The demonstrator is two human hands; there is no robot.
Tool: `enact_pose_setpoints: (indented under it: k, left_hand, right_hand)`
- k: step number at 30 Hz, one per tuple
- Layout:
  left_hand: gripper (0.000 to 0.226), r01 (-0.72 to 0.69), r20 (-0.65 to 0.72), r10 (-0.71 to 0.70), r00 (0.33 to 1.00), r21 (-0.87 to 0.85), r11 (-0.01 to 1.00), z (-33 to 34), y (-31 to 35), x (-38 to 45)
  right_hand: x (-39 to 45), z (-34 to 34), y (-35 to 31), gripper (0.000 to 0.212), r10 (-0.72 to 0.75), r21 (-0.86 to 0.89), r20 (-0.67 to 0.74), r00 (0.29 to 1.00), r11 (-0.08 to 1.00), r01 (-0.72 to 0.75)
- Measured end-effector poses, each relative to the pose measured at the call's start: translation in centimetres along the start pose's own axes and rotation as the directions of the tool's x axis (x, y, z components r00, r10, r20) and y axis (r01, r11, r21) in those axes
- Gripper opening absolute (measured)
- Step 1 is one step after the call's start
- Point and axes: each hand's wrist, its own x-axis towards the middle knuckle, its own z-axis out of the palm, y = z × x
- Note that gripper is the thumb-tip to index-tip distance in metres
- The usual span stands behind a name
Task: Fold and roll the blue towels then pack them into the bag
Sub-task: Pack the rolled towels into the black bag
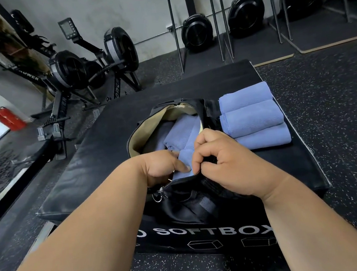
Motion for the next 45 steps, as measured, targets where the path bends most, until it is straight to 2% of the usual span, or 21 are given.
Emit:
enact_pose_setpoints:
  k: [3, 5, 8, 10, 12, 14, 19, 24, 25, 28, 29, 32, 35, 38, 39, 41, 45]
  left_hand:
    - [0.019, -0.032, -0.086, 0.018, 0.996, -0.170, 0.985, -0.6, 0.4, -0.7]
    - [0.023, -0.049, -0.108, 0.020, 0.994, -0.276, 0.960, -1.3, 0.6, -1.2]
    - [0.033, -0.010, -0.062, -0.011, 0.998, -0.326, 0.945, -1.4, -0.1, -1.5]
    - [0.039, 0.040, -0.020, -0.049, 0.999, -0.308, 0.950, -0.9, -1.0, -1.0]
    - [0.035, 0.067, 0.013, -0.066, 0.998, -0.277, 0.959, -0.3, -1.5, -0.7]
    - [0.030, 0.066, 0.023, -0.062, 0.998, -0.286, 0.956, -0.1, -1.6, -0.6]
    - [0.044, 0.021, 0.037, -0.010, 0.999, -0.290, 0.957, -0.8, -2.0, -0.2]
    - [0.019, 0.032, 0.055, -0.018, 0.998, -0.262, 0.964, -0.1, -2.1, 0.1]
    - [0.021, 0.022, 0.067, -0.005, 0.998, -0.253, 0.967, -0.2, -2.2, 0.5]
    - [0.067, -0.023, 0.077, 0.028, 0.997, -0.071, 0.997, -1.2, -3.9, 2.5]
    - [0.074, -0.008, 0.085, 0.011, 0.996, -0.041, 0.999, -1.4, -4.4, 3.2]
    - [0.066, 0.023, 0.050, -0.019, 0.999, -0.081, 0.996, -1.2, -4.1, 2.6]
    - [0.077, 0.012, 0.035, -0.009, 0.999, -0.078, 0.997, -1.0, -2.8, 0.9]
    - [0.048, 0.007, 0.019, -0.005, 1.000, -0.057, 0.998, -0.2, -2.5, 0.4]
    - [0.045, -0.010, 0.011, 0.011, 1.000, -0.075, 0.997, 0.1, -2.7, 0.5]
    - [0.060, -0.065, -0.002, 0.065, 0.998, -0.105, 0.992, 0.2, -3.2, 1.0]
    - [0.072, -0.085, -0.086, 0.087, 0.992, 0.021, 0.996, 0.0, -2.9, 1.0]
  right_hand:
    - [0.1, 0.0, -0.1, 0.035, 0.004, 0.010, -0.002, 1.000, 1.000, -0.004]
    - [0.0, 0.0, -0.1, 0.036, 0.009, 0.023, 0.004, 1.000, 1.000, -0.009]
    - [-0.1, 0.0, -0.2, 0.037, 0.015, 0.027, 0.004, 1.000, 1.000, -0.015]
    - [0.0, 0.3, -0.2, 0.036, 0.007, 0.013, -0.001, 1.000, 1.000, -0.007]
    - [0.1, 0.4, -0.1, 0.035, 0.003, -0.010, 0.001, 1.000, 1.000, -0.003]
    - [0.0, 0.4, -0.1, 0.035, 0.004, -0.011, 0.002, 1.000, 1.000, -0.004]
    - [0.0, 0.1, 0.0, 0.033, 0.017, 0.030, 0.014, 1.000, 0.999, -0.017]
    - [0.1, 0.1, 0.3, 0.035, 0.034, 0.053, 0.042, 0.999, 0.998, -0.036]
    - [0.1, 0.1, 0.4, 0.036, 0.035, 0.056, 0.042, 0.999, 0.998, -0.037]
    - [0.1, 0.2, 0.4, 0.038, 0.030, 0.059, 0.035, 0.999, 0.998, -0.032]
    - [0.1, 0.2, 0.4, 0.038, 0.027, 0.055, 0.033, 0.999, 0.998, -0.028]
    - [0.0, 0.2, 0.3, 0.038, 0.020, 0.053, 0.033, 0.999, 0.998, -0.022]
    - [0.0, 0.1, 0.4, 0.037, 0.035, 0.067, 0.031, 0.999, 0.997, -0.037]
    - [-0.1, 0.1, 0.4, 0.037, 0.033, 0.056, 0.048, 0.998, 0.998, -0.035]
    - [-0.1, 0.2, 0.4, 0.036, 0.030, 0.053, 0.058, 0.998, 0.998, -0.033]
    - [-0.1, 0.2, 0.2, 0.036, 0.036, 0.061, 0.065, 0.997, 0.997, -0.040]
    - [0.0, 0.0, 0.2, 0.040, 0.048, 0.126, 0.041, 0.998, 0.991, -0.053]
